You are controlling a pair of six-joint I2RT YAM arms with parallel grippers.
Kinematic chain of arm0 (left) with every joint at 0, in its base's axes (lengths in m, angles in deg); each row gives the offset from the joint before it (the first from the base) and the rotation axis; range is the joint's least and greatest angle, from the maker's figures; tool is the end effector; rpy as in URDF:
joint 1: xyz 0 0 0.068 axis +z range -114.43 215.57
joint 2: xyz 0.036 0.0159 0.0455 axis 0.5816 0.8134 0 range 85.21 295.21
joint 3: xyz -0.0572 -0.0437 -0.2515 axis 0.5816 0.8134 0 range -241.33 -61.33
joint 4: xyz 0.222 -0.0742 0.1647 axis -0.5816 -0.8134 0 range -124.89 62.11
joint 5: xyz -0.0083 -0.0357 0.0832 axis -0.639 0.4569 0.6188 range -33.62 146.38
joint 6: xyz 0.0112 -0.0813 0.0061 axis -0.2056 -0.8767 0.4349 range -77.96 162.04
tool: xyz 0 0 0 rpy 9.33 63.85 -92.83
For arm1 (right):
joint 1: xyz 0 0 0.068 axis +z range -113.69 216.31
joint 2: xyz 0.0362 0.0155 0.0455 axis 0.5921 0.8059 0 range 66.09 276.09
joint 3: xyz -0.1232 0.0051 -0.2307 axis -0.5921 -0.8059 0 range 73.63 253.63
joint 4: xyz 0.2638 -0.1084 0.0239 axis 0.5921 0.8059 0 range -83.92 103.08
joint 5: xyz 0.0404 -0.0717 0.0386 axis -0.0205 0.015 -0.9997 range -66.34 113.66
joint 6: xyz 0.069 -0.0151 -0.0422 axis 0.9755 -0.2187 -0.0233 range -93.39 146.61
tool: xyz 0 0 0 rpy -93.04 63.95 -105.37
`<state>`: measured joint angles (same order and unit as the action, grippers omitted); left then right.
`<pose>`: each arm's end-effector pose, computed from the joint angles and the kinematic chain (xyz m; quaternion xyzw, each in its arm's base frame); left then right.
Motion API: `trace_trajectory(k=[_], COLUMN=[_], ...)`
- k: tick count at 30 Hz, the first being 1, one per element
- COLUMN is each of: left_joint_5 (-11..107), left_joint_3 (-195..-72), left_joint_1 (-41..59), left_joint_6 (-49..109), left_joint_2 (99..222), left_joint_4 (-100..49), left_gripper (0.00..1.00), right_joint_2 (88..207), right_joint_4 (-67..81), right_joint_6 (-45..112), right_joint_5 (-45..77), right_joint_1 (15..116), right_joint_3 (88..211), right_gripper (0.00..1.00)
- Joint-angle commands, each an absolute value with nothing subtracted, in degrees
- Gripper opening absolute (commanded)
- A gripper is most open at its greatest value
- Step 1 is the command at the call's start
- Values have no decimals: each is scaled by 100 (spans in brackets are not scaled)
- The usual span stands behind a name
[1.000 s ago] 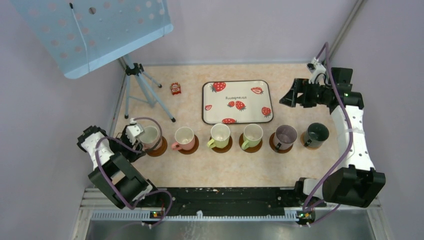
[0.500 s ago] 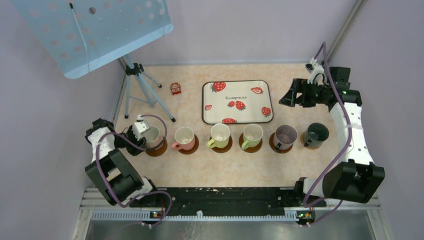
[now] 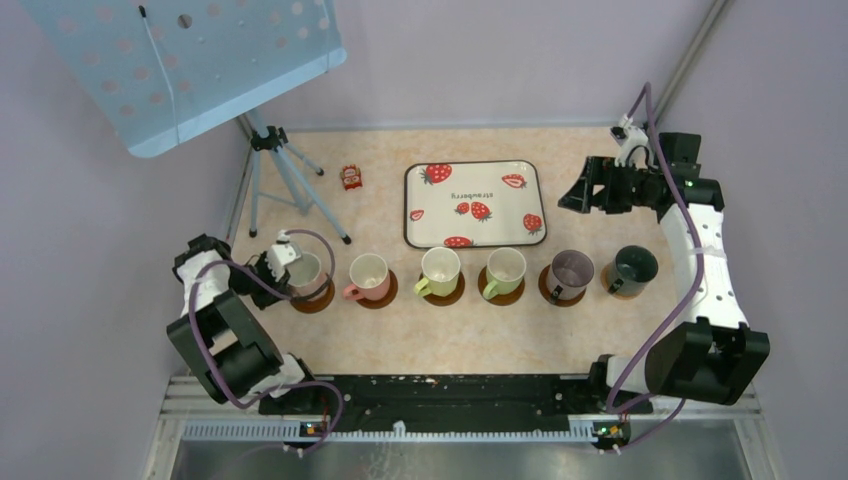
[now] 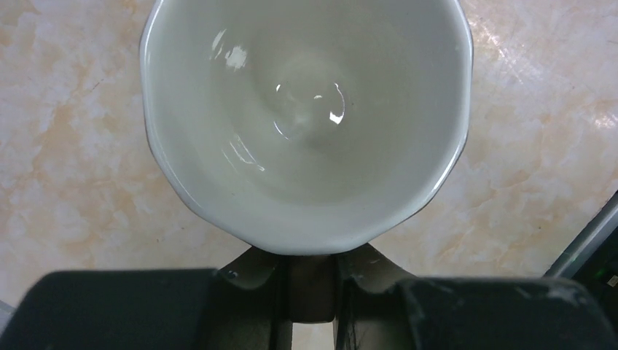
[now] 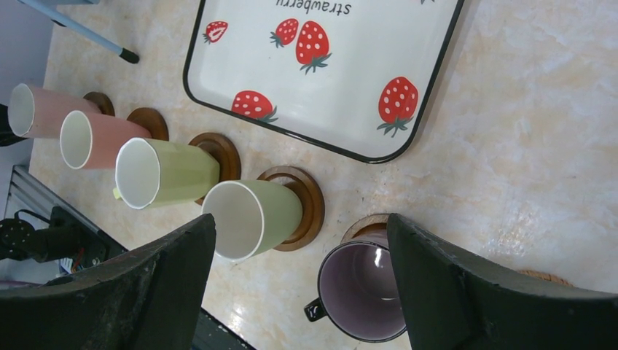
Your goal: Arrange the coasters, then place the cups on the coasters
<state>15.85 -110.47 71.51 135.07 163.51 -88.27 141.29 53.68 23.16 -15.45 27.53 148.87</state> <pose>0.2184 0.1008 0.1524 0.4495 0.8234 -0.1458 0.3142 0.3174 -0.0033 0.3220 -0.0802 0.8831 0.2739 0.3724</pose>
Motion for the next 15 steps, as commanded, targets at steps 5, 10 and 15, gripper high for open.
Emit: trace_trajectory(k=[5, 10, 15], left_joint_5=[1812, 1824, 1852], left_joint_3=[-11418, -11309, -11187], left_joint_1=[7135, 7136, 7137], left_joint_6=[13372, 13320, 13333], left_joint_2=[16306, 16233, 16238], left_joint_4=[-9159, -9025, -8919], left_gripper=[14, 14, 20], right_joint_2=[14084, 14042, 14002], right_joint_4=[5204, 5151, 5169], right_joint_6=[2289, 2343, 2371], right_joint_5=[-1614, -1624, -1625], right_joint_1=[2778, 2778, 2778], right_joint_3=[15075, 15017, 14993], right_gripper=[86, 86, 86])
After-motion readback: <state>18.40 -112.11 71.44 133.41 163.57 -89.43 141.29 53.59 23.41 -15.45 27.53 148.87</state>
